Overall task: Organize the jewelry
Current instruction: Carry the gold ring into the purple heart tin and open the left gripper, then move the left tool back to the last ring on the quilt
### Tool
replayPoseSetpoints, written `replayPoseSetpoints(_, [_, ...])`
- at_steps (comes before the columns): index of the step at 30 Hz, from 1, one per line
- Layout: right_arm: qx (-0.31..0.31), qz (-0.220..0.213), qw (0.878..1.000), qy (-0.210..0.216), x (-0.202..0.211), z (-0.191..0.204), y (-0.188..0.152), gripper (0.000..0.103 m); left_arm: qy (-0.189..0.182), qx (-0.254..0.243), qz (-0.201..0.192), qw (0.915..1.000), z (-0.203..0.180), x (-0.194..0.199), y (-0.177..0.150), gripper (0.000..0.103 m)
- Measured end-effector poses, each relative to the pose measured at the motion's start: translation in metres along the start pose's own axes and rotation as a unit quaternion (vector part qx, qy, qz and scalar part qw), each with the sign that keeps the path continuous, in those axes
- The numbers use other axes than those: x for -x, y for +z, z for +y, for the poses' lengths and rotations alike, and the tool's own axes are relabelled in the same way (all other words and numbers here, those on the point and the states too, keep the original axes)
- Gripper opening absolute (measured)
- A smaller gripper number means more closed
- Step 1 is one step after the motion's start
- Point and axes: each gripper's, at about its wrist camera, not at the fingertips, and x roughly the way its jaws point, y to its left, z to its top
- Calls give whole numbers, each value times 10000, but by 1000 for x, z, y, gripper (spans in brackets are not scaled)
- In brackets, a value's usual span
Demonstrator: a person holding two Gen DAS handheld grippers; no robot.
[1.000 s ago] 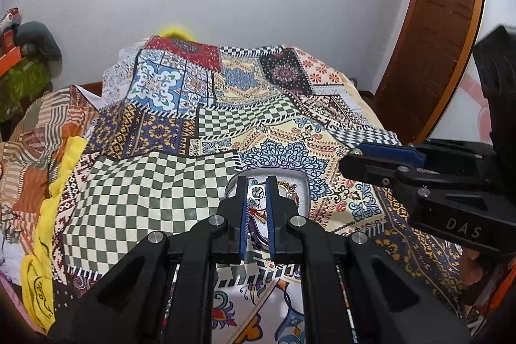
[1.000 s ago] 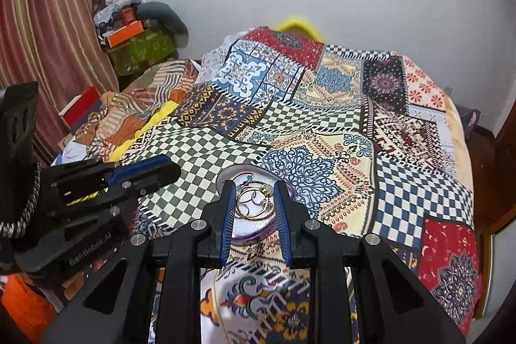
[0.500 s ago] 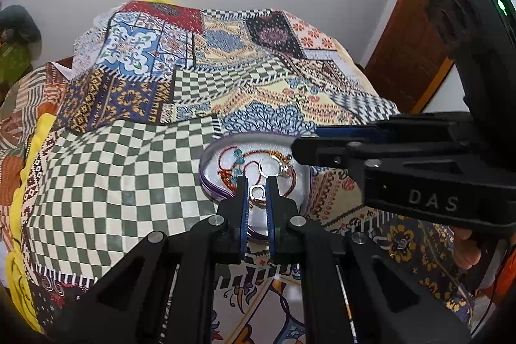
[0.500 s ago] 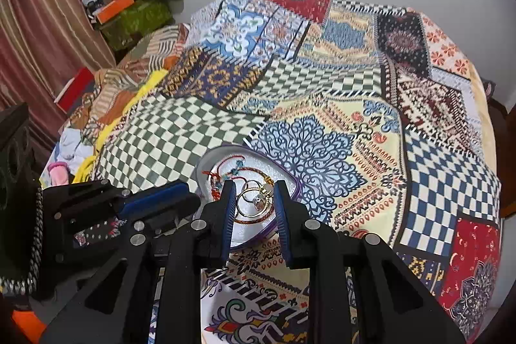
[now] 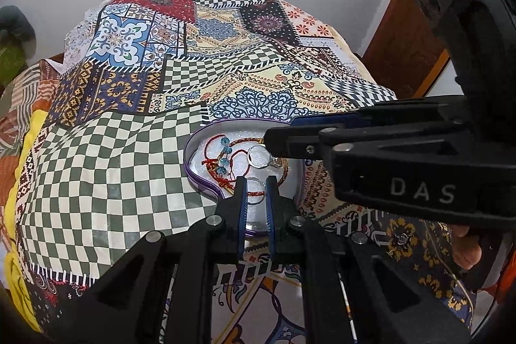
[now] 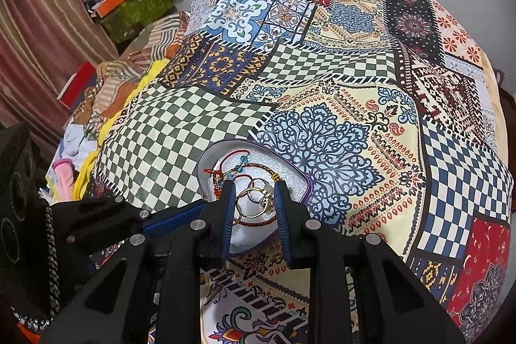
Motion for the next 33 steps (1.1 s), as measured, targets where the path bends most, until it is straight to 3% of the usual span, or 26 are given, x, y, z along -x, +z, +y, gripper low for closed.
replayPoseSetpoints(10, [59, -352, 9992, -191, 29, 2, -6, 25, 222, -20, -252, 9994, -3, 30, 1, 18])
replayPoseSetpoints(28, [216, -914, 9935, -636, 95, -4, -56, 25, 386, -185, -442, 9981, -31, 78, -12, 30])
replayPoseSetpoints(33, [225, -963, 9918, -807, 103, -11, -74, 38, 268, -244, -295, 9989, -45, 73, -20, 31])
